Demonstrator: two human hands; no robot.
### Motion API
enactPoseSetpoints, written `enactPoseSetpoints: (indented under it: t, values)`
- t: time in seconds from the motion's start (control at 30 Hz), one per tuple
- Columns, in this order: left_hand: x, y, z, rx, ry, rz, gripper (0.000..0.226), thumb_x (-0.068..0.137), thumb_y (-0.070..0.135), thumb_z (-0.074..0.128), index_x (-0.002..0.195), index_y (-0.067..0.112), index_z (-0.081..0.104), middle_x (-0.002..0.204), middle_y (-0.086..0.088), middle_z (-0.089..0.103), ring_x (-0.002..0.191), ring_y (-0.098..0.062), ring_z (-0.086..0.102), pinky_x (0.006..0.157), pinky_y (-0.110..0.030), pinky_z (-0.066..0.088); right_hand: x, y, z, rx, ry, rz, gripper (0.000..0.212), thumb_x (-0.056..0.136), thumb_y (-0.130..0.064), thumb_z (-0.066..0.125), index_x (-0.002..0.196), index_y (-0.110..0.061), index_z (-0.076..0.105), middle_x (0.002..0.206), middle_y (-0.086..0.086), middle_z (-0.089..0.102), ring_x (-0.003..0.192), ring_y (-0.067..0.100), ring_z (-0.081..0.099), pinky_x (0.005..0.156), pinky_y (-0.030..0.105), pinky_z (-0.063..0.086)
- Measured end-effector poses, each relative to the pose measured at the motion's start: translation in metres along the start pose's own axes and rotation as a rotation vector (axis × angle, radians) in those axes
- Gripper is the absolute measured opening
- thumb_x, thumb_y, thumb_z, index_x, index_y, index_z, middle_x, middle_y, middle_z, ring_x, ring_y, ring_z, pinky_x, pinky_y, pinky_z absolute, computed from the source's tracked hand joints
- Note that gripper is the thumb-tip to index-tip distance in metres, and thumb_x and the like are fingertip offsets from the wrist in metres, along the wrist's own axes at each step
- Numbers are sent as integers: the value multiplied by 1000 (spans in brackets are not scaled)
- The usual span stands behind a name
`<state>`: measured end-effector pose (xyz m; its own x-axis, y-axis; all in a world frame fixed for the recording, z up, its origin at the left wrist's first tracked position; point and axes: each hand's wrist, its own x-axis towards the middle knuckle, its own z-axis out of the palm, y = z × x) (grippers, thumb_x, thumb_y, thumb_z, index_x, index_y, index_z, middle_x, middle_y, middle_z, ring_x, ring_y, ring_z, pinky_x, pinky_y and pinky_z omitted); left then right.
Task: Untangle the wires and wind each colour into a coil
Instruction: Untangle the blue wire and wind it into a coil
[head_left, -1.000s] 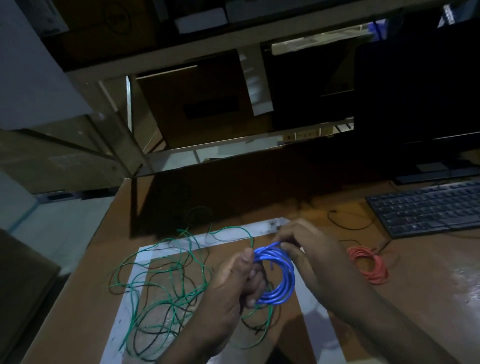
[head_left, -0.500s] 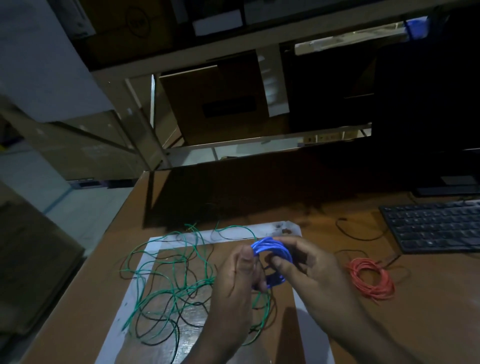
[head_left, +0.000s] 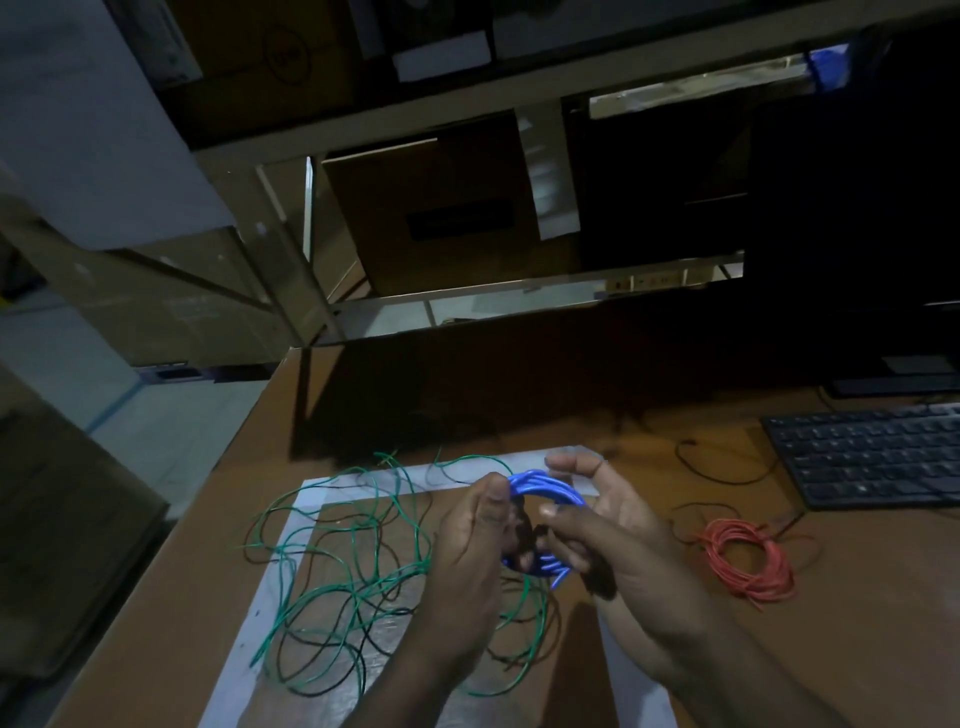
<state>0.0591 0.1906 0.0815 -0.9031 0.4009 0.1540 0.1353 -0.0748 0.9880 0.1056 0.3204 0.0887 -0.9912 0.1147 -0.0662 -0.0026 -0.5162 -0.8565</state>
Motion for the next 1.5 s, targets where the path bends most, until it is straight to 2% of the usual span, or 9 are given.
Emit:
enactPoseSetpoints:
  t: [0.13, 0.3, 0.5, 0.6, 0.77, 1.03, 1.13, 1.33, 1.5]
  values:
    - [3, -1, -5, 4, 105, 31, 44, 103, 40, 36, 71, 17, 56, 57, 3, 50, 54, -10, 48, 55, -19, 43, 0, 9, 10, -474, 202, -275, 53, 88, 2, 70, 121, -34, 47, 92, 4, 70, 79, 16, 72, 73, 36, 62]
    - [-5, -12, -16, 139, 65, 99, 41, 98, 60, 41, 69, 35, 57, 61, 8, 48, 58, -10, 45, 58, -24, 41, 0, 28, 15, -984, 316, -390, 49, 76, -3, 73, 100, -38, 47, 99, -17, 55, 96, 4, 57, 74, 26, 53]
    - [-8, -27, -28, 346, 106, 180, 37, 98, 65, 38, 92, 42, 66, 74, 8, 63, 68, -12, 60, 62, -40, 52, 8, 38, 28, -1045, 291, -253, 35, 84, -10, 65, 108, -33, 53, 107, -14, 51, 91, 3, 57, 74, 27, 55]
    - [-5, -23, -39, 347, 108, 192, 35, 99, 60, 37, 81, 43, 61, 67, 10, 56, 61, -9, 52, 61, -26, 43, 10, 39, 30, -1143, 210, -255, 49, 92, -11, 56, 135, -36, 52, 123, -13, 59, 102, -2, 58, 84, 14, 50]
    - [1, -5, -52, -173, 158, -98, 54, 102, 59, 44, 57, 30, 45, 56, 4, 31, 53, -13, 33, 60, -29, 33, 7, 33, 32, -1195, 118, -324, 56, 104, -19, 50, 154, -39, 34, 130, -13, 61, 112, -2, 58, 92, 18, 51]
    - [3, 3, -74, -835, -74, -394, 45, 105, 48, 42, 72, 18, 49, 54, 7, 17, 48, -9, 22, 101, -40, 45, 6, 32, 33, -353, 55, -284, 41, 92, -7, 68, 132, -15, 66, 119, 14, 72, 112, 28, 69, 87, 30, 58]
    - [4, 5, -73, -766, -51, -360, 45, 104, 48, 42, 71, 18, 47, 56, 6, 15, 50, -10, 19, 92, -38, 51, 8, 41, 35, -172, 69, -244, 32, 89, -18, 75, 121, -16, 74, 115, 24, 72, 102, 29, 70, 83, 29, 59]
    - [8, -14, -69, -187, 143, -103, 46, 102, 49, 38, 65, 22, 39, 58, 6, 28, 54, -14, 31, 62, -32, 32, 1, 62, 42, -1103, 556, -429, 29, 103, -28, 54, 129, -30, 66, 124, -17, 61, 116, -1, 55, 90, 3, 36]
    - [3, -27, -67, -162, 153, -46, 52, 103, 51, 39, 71, 11, 39, 59, 1, 34, 55, -14, 36, 56, -20, 39, 2, 85, 63, -1128, 526, -358, 37, 102, -32, 53, 139, -35, 54, 119, -22, 48, 111, 3, 54, 90, 23, 49]
